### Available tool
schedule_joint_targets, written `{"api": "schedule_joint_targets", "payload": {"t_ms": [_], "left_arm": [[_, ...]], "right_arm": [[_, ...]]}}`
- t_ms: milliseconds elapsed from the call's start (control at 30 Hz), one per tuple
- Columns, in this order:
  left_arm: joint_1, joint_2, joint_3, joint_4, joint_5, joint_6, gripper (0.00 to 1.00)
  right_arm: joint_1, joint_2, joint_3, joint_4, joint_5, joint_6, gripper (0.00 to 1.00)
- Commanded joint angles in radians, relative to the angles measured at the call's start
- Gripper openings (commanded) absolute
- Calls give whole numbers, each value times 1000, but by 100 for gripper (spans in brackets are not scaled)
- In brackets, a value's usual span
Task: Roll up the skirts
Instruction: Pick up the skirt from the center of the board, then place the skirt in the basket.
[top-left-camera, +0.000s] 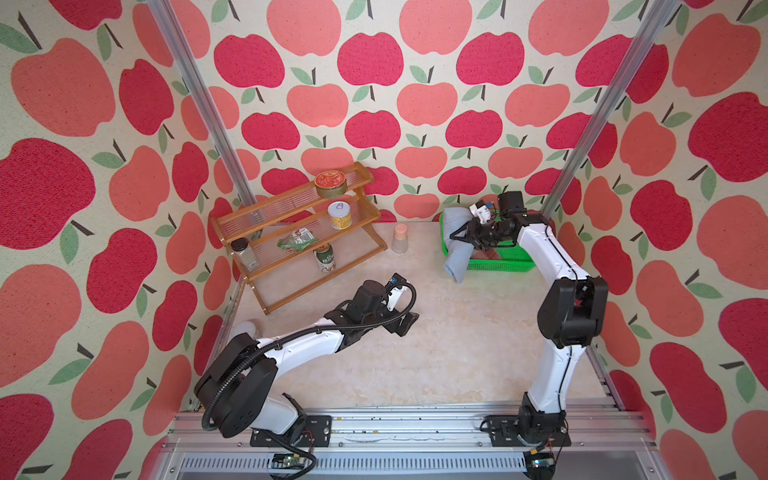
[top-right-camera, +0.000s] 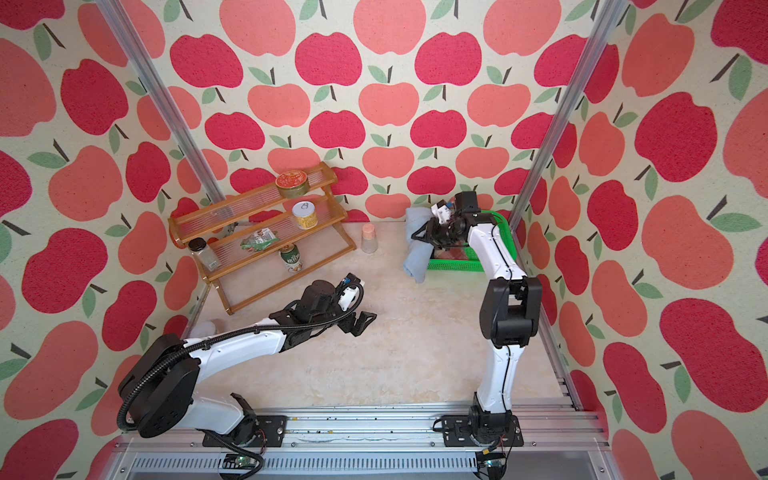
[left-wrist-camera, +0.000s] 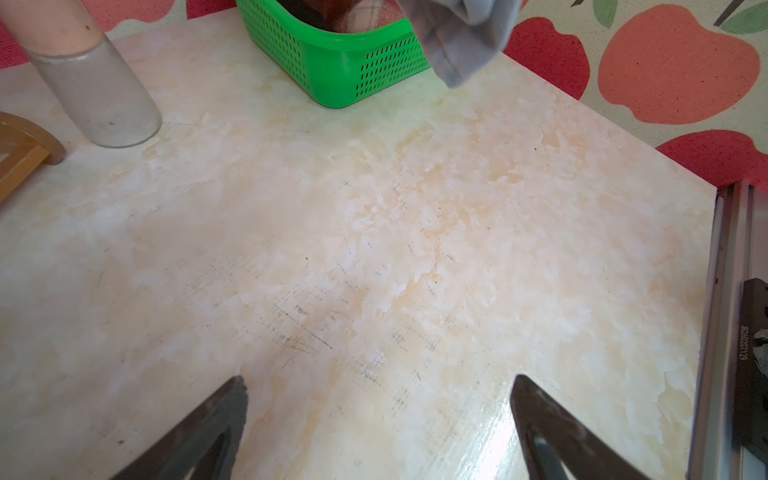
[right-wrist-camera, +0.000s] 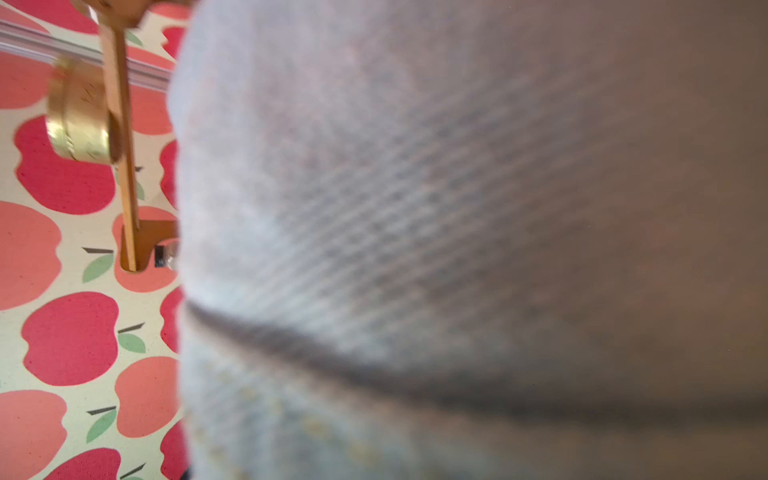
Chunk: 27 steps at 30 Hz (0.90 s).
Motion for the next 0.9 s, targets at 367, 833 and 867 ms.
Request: {"api": "schedule_joint_targets", "payload": {"t_ms": [367,833,867], "left_arm": [[11,6,-5,-134,2,-36,100],[34,79,21,-119,41,-64,100],[34,85,25,-122,38,-66,100]], "right_arm": [[-92,557,618,161,-202,54,15],[-69,533,557,-269,371,-368,15],[-51,519,534,-266,423,-380,15]]}}
